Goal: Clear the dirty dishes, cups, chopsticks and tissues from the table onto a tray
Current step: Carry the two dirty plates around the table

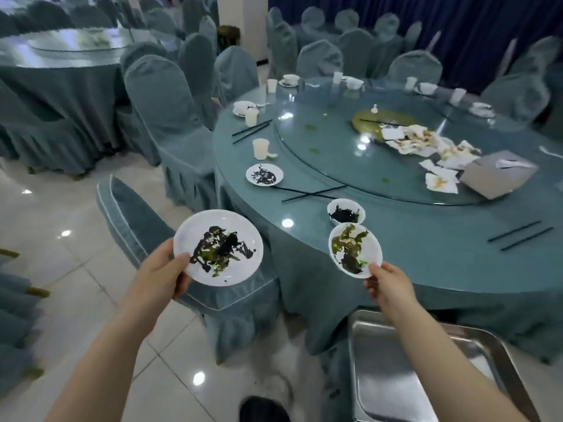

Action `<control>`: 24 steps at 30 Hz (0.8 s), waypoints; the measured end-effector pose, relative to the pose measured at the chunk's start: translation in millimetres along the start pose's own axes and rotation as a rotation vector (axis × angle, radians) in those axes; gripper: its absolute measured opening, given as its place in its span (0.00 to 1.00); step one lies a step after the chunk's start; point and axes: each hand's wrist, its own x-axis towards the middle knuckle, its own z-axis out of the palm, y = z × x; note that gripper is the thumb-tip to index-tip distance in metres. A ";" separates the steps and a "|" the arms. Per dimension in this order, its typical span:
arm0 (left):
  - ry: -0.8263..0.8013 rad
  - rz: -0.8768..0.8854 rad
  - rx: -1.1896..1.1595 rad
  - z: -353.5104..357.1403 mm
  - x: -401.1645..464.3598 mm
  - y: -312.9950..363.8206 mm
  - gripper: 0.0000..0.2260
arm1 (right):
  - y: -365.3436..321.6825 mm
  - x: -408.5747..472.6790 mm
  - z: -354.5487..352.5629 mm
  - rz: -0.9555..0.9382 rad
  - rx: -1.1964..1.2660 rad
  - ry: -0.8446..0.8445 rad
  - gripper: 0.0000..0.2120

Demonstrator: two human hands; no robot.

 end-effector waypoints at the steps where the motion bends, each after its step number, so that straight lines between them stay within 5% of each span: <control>1: -0.012 -0.014 -0.002 3.4 13.8 0.2 0.12 | -3.4 12.5 2.6 -0.011 -0.005 0.019 0.03; 14: -0.005 -0.080 0.021 66.1 186.7 11.9 0.11 | -44.2 204.2 55.5 0.021 -0.254 0.148 0.12; 22: -0.037 -0.119 -0.001 93.5 247.4 7.6 0.11 | -37.3 233.7 59.1 0.020 -0.611 0.213 0.26; 24: -0.032 -0.120 -0.019 99.2 261.7 2.5 0.10 | -40.4 232.8 61.1 0.068 -0.743 0.184 0.23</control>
